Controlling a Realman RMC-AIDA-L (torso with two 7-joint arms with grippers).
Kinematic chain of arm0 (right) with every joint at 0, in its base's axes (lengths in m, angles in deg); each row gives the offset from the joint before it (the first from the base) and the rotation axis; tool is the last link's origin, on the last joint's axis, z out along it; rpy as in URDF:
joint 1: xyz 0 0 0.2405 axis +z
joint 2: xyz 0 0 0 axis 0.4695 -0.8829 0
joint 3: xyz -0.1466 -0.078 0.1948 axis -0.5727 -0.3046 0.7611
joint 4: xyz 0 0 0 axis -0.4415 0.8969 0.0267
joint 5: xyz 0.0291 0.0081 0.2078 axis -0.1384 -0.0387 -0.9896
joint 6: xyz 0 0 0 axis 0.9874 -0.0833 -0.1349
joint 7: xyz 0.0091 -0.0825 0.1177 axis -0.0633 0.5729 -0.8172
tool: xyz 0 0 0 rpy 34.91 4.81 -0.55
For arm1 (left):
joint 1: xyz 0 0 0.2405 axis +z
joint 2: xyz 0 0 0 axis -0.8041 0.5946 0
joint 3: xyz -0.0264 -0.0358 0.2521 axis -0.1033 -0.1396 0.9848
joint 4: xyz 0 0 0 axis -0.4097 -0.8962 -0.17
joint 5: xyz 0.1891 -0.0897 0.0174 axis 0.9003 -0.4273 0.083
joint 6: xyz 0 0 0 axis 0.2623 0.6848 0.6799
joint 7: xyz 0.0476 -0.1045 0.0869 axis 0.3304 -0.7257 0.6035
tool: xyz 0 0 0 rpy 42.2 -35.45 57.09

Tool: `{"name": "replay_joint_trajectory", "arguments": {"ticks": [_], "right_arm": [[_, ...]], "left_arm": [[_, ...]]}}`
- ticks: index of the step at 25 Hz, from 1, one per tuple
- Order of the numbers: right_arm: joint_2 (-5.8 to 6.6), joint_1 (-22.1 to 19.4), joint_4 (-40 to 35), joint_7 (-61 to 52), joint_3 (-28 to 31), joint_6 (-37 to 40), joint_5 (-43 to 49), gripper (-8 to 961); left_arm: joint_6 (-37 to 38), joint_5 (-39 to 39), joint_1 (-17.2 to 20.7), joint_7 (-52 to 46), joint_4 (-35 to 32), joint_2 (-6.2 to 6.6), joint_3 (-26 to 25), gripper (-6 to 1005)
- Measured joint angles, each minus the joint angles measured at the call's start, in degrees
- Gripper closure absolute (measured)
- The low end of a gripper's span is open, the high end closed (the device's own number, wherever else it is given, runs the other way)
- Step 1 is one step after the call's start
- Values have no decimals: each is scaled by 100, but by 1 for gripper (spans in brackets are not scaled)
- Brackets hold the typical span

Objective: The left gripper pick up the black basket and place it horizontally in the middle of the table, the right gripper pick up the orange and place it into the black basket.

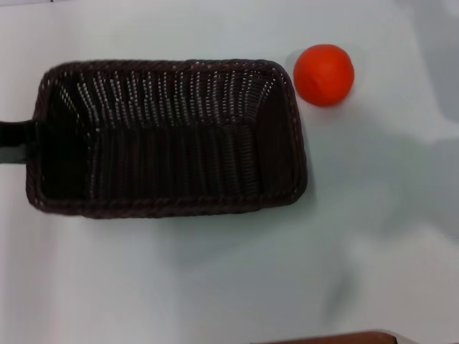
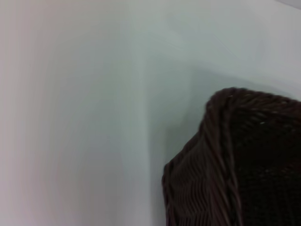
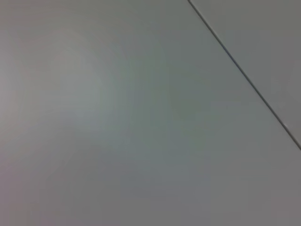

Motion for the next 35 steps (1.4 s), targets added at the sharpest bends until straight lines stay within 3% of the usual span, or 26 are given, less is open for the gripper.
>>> {"name": "replay_joint_trajectory", "arguments": {"ticks": [3, 11, 15, 20, 22, 23, 25, 29, 33, 35], "right_arm": [[-5, 2, 13, -1, -84, -11, 0, 19], [-4, -6, 6, -37, -325, -28, 0, 19], [-2, 3, 0, -144, -489, -63, 0, 20], [30, -81, -102, -655, -1041, -129, 1, 20], [37, -147, -262, -875, -1418, -107, 4, 20], [33, -215, -408, -1017, -1689, -114, 13, 20], [27, -369, -721, -1355, -2124, -145, 84, 20], [56, -726, -1633, -2535, -2625, -4, 838, 21], [70, -966, -2762, -4083, -2620, 146, 2193, 21], [93, -1004, -3355, -5060, -2597, 253, 3081, 21]], "left_arm": [[60, -36, 103, -17, -26, 0, 0, 725], [73, -529, 292, 170, 25, 53, -267, 561], [-296, -887, 198, 543, 22, 83, -1004, 462], [-787, -1391, 144, 919, 28, 294, -1803, 270], [-822, -1716, 171, 1235, -22, 345, -2192, 247], [-729, -2139, 195, 1748, -262, 354, -2675, 236], [-678, -2340, 203, 2006, -458, 349, -2911, 213], [-473, -3312, 216, 3517, -1810, 404, -3826, 220], [-93, -4171, 432, 4855, -2848, 479, -4068, 222], [119, -4480, 558, 5433, -3052, 423, -4087, 222]]}}
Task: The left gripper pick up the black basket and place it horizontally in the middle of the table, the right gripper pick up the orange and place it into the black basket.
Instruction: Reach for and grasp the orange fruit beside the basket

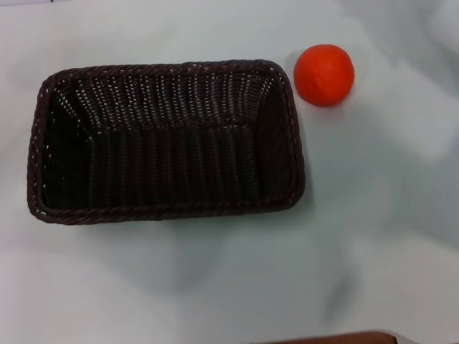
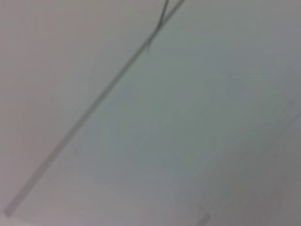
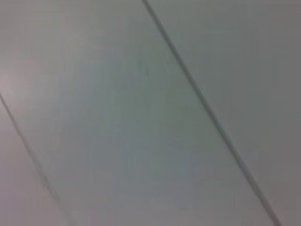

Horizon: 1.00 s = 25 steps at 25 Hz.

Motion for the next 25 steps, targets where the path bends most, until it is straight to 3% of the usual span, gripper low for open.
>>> {"name": "replay_joint_trajectory", "arguments": {"ticks": [4, 5, 12, 14, 16, 20, 25], "right_arm": [[176, 169, -1384, -3088, 30, -389, 2466, 21], [176, 169, -1384, -3088, 30, -389, 2466, 21], [146, 673, -2868, -5389, -31, -1663, 5084, 22], [131, 878, -2938, -5676, -90, -1914, 5752, 22], [86, 1026, -2882, -5828, -160, -1892, 6296, 182], [-69, 1215, -2517, -5884, -270, -1597, 6957, 203], [-91, 1230, -1814, -5864, -682, -865, 6971, 197]], "left_arm": [[712, -490, 229, 786, -128, -224, -4, 223], [712, -490, 229, 786, -128, -224, -4, 223], [1041, -564, 141, 830, -369, -187, 7, 222], [1057, -565, 76, 764, -358, -162, 18, 222], [1090, -555, 3, 635, -347, -132, 23, 223], [1162, -534, -122, 372, -401, -82, 64, 225], [1285, -538, -201, 359, -433, -99, 100, 228]]}}
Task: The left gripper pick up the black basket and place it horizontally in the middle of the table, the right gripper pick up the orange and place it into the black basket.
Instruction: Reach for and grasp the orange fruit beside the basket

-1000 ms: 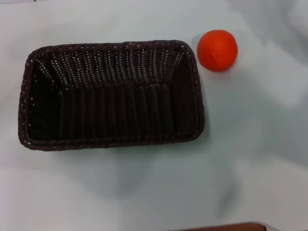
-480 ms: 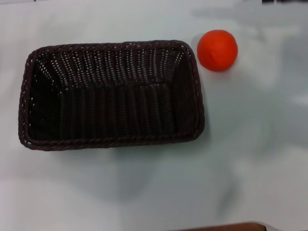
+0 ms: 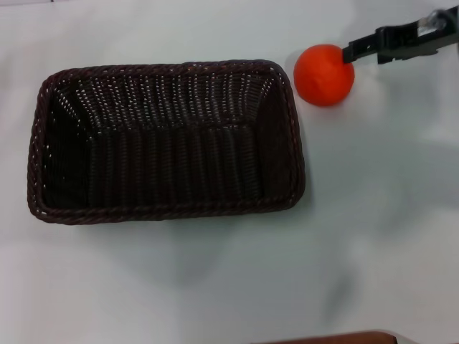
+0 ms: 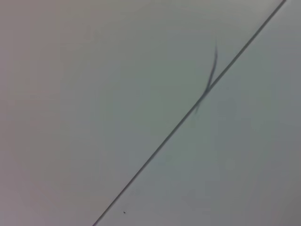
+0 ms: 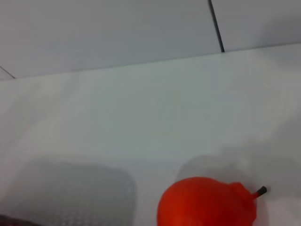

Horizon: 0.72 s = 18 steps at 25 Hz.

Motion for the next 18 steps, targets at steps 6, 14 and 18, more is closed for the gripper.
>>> {"name": "replay_joint_trajectory", "arguments": {"ticks": [6, 14, 18], "right_arm": [[-2, 78, 587, 3, -483, 863, 0, 124], [12, 411, 1129, 35, -607, 1350, 24, 13], [95, 738, 1728, 42, -656, 1419, 70, 3]], "left_arm": [[8, -34, -72, -64, 3, -11, 130, 232], [101, -39, -76, -73, -120, -70, 184, 234], [102, -54, -91, -79, -151, -125, 184, 233]]}}
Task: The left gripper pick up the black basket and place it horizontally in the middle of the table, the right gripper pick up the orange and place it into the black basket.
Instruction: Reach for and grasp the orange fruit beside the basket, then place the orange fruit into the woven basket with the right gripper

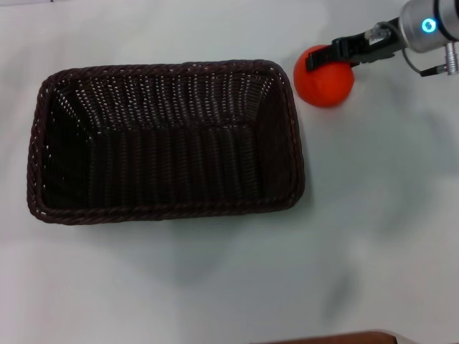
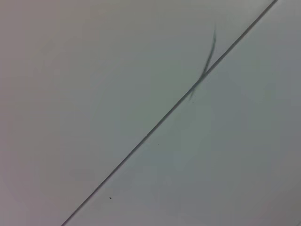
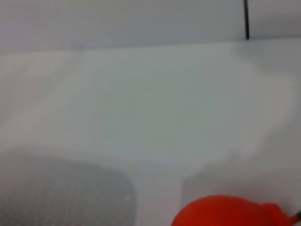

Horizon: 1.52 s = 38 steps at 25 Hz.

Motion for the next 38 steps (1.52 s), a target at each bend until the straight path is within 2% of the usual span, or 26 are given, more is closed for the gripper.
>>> {"name": "replay_joint_trajectory", "arguments": {"ticks": [3, 9, 14, 21, 25, 29, 34, 38], "right_arm": [[33, 128, 230, 106, -28, -25, 10, 32], [-41, 44, -140, 196, -103, -275, 27, 232], [-80, -119, -678, 154, -105, -462, 22, 475], [-83, -121, -1043, 161, -105, -592, 19, 526], [-92, -163, -1639, 154, -111, -826, -22, 555], [-107, -189, -2570, 252, -167, -1264, -297, 584], [-126, -324, -3961, 623, -622, -1818, -1148, 628], [-144, -463, -4294, 1200, -1215, -1837, -1964, 681]], "left_arm": [[-2, -8, 3, 0, -14, -49, -30, 233], [4, -14, 8, 4, -71, -94, -40, 233], [5, -112, 59, 15, -85, -94, -56, 233], [-15, -245, 134, 45, -235, -95, -56, 233], [-66, -253, 174, 47, -260, -99, -54, 233], [-164, -307, 220, 180, -274, -125, -52, 233], [-296, -579, 339, 506, -277, -151, -53, 233], [-314, -892, 483, 972, -341, -168, -54, 233]]}}
